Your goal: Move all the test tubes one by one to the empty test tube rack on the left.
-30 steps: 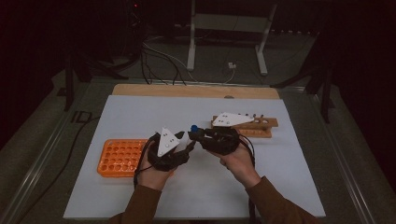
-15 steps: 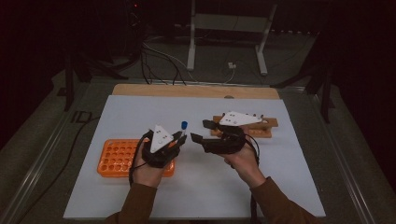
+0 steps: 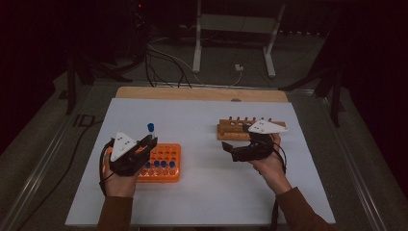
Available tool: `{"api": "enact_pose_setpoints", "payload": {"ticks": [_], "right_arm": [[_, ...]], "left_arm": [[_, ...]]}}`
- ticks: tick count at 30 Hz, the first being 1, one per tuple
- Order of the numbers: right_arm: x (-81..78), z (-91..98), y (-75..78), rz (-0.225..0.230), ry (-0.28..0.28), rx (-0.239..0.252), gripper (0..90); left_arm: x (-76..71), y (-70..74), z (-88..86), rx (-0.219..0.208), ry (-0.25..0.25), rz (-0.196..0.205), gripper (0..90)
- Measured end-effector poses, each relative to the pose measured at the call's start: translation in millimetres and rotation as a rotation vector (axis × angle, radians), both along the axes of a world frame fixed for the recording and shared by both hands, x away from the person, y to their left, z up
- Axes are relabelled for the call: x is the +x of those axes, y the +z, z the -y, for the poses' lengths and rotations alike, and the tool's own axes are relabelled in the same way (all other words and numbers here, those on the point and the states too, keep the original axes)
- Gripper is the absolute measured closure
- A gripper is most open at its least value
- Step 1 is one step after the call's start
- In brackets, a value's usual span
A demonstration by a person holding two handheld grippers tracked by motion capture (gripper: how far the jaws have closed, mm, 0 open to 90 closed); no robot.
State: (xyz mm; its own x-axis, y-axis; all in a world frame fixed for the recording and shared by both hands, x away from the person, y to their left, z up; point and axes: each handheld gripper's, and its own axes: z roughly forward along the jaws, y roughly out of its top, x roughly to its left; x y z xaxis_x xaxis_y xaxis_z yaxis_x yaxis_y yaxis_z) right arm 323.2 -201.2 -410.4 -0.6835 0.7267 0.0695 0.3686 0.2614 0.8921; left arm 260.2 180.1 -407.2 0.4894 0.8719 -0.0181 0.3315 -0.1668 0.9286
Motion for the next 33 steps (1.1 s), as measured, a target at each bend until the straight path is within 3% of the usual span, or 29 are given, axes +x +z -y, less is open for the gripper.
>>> {"api": "enact_pose_setpoints", "payload": {"ticks": [9,13,33], "right_arm": [[-2.2,24.1,-12.5,-0.015,-0.049,0.008,0.1],[-3.8,30.8,-15.6,-0.014,-0.061,0.009,0.1],[-13.4,54.0,-31.2,-0.036,-0.106,0.035,0.1]], "left_arm": [[-10.3,-17.6,-17.0,0.007,0.026,-0.022,77.2],[-13.7,-24.3,-22.9,-0.011,0.031,-0.027,77.2],[-25.8,-47.8,-35.3,-0.033,0.035,-0.068,77.2]]}}
